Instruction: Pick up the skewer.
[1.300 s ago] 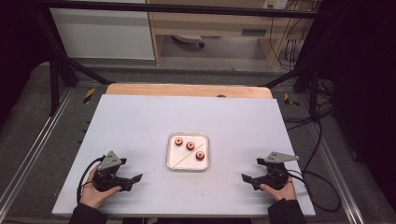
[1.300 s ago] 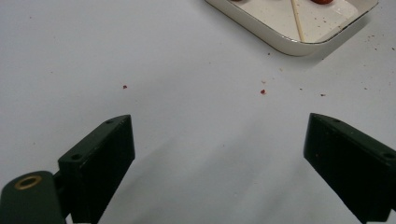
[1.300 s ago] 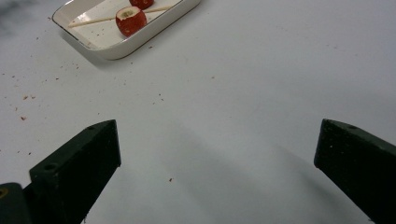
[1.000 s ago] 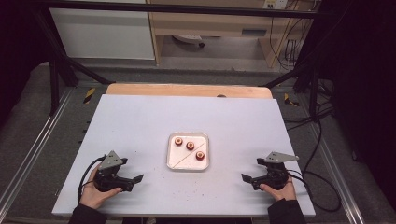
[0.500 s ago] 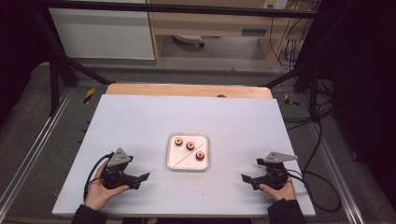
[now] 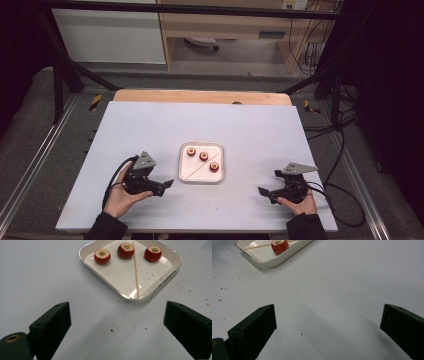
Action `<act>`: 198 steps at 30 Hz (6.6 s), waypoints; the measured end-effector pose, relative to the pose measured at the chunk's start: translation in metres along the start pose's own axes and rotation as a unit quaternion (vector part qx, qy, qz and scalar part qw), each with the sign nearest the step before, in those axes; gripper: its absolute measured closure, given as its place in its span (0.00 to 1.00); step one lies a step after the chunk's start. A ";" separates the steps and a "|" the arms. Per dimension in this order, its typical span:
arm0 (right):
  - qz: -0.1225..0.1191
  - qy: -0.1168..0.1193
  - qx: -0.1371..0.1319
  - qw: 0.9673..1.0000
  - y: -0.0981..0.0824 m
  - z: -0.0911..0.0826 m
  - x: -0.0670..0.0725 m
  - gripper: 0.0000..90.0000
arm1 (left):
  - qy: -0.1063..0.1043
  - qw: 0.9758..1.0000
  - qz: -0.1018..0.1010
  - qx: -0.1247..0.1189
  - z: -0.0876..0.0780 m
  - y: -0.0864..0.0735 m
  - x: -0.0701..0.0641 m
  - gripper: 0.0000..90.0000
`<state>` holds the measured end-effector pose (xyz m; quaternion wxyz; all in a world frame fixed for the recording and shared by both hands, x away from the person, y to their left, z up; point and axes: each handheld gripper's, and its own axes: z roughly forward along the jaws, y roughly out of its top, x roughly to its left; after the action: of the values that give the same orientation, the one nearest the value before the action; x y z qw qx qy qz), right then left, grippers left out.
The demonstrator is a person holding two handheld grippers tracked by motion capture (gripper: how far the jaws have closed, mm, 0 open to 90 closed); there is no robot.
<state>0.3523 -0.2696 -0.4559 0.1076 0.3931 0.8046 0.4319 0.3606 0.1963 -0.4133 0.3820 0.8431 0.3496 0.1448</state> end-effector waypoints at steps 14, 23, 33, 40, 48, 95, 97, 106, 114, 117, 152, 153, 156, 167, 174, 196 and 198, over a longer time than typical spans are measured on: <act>0.001 -0.002 0.003 1.000 0.000 0.000 0.000 0.01 | -0.003 1.000 0.008 0.027 0.043 0.035 -0.020 0.18; 0.002 -0.002 0.004 1.000 0.000 0.000 0.001 0.01 | -0.011 0.999 0.013 0.048 0.075 0.048 -0.029 0.38; -0.001 -0.001 0.004 1.000 0.000 0.000 0.000 0.01 | -0.014 0.997 0.031 0.069 0.087 0.047 -0.033 0.70; 0.000 0.000 0.005 1.000 0.000 0.000 0.000 0.01 | -0.018 0.996 0.038 0.077 0.089 0.045 -0.035 0.86; 0.000 0.000 0.005 1.000 0.000 0.000 0.000 0.01 | -0.006 0.996 0.048 0.074 0.089 0.044 -0.038 0.97; -0.103 -0.042 0.030 0.993 0.029 0.011 0.030 0.03 | -0.050 0.996 0.062 0.034 0.043 0.051 -0.052 0.98; -0.121 -0.045 0.033 0.991 0.033 0.013 0.035 0.03 | -0.053 0.996 0.066 0.037 0.044 0.052 -0.054 0.98; -0.179 -0.050 0.043 0.982 0.044 0.018 0.054 0.05 | -0.066 0.993 0.089 0.047 0.048 0.060 -0.068 0.98; -0.234 -0.065 0.055 0.969 0.054 0.021 0.066 0.07 | -0.074 0.990 0.107 0.061 0.055 0.068 -0.081 0.98; -0.262 -0.071 0.058 0.961 0.058 0.021 0.072 0.09 | -0.078 0.987 0.118 0.071 0.058 0.072 -0.086 0.98; -0.562 -0.040 0.119 0.818 0.055 0.041 0.095 0.70 | -0.120 0.973 0.162 0.108 0.079 0.089 -0.125 0.98; -0.569 -0.040 0.120 0.812 0.054 0.041 0.096 0.75 | -0.123 0.973 0.164 0.109 0.080 0.089 -0.125 0.98; -0.581 -0.037 0.120 0.804 0.053 0.041 0.096 0.81 | -0.125 0.972 0.168 0.109 0.080 0.089 -0.126 0.98; -0.615 -0.033 0.127 0.777 0.050 0.041 0.096 0.98 | -0.132 0.971 0.170 0.107 0.080 0.089 -0.127 0.98; -0.637 -0.036 0.128 0.760 0.051 0.039 0.098 0.99 | -0.136 0.969 0.174 0.110 0.081 0.090 -0.125 0.98; -0.729 -0.068 0.152 0.664 0.068 0.047 0.119 0.99 | -0.123 0.954 0.149 0.229 0.094 0.104 -0.121 0.96; -0.731 -0.069 0.153 0.662 0.068 0.047 0.119 0.99 | -0.118 0.954 0.149 0.234 0.095 0.104 -0.121 0.97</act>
<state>0.3333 -0.1329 -0.4113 0.3821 -0.2819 0.8782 0.0573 0.3725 0.0120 -0.3964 0.1872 0.9624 0.1963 0.0137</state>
